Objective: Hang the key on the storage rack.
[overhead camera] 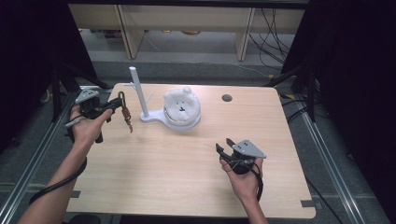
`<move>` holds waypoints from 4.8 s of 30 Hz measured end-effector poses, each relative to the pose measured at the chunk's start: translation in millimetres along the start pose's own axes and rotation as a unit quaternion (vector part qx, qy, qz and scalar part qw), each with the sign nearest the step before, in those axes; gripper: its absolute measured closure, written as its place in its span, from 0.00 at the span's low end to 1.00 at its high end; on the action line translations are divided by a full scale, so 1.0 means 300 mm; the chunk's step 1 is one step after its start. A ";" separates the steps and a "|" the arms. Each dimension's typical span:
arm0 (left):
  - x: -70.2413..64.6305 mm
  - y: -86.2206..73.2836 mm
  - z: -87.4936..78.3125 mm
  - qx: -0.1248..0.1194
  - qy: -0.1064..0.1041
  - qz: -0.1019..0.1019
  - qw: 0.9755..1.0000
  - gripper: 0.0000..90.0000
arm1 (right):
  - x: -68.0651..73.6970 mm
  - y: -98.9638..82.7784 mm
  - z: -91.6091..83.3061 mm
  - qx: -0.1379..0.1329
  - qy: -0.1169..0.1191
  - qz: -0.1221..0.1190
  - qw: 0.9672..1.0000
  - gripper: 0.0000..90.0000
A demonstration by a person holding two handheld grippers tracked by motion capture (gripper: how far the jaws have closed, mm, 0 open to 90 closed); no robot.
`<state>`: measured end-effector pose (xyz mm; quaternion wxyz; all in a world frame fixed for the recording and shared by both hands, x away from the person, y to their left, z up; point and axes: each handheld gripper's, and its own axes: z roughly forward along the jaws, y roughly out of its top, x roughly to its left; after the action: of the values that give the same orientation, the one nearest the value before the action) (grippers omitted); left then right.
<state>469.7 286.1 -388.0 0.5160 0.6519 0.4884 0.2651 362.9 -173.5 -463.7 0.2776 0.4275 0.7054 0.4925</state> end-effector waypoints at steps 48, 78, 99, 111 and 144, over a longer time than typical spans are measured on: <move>-0.011 0.065 0.052 -0.019 0.049 0.032 0.998 0.93 | -0.015 -0.017 -0.009 0.007 -0.005 0.005 1.000 0.58; -0.053 0.066 0.087 -0.007 0.069 0.065 0.995 0.93 | -0.016 -0.027 0.006 0.010 0.004 0.012 1.000 0.58; -0.067 0.059 0.118 0.001 0.066 0.073 0.995 0.93 | -0.015 -0.029 0.006 0.009 0.006 0.017 1.000 0.57; -0.083 0.061 0.132 0.008 0.068 0.084 0.994 0.92 | -0.011 -0.030 0.000 0.013 0.002 0.028 1.000 0.57; -0.075 -0.061 0.047 0.002 0.026 0.078 0.997 0.47 | -0.040 -0.037 -0.012 0.012 -0.012 0.015 1.000 0.56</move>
<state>466.4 259.5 -406.0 0.4798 0.6816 0.4502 0.3203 362.1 -187.4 -473.1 0.2736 0.4468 0.7015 0.4832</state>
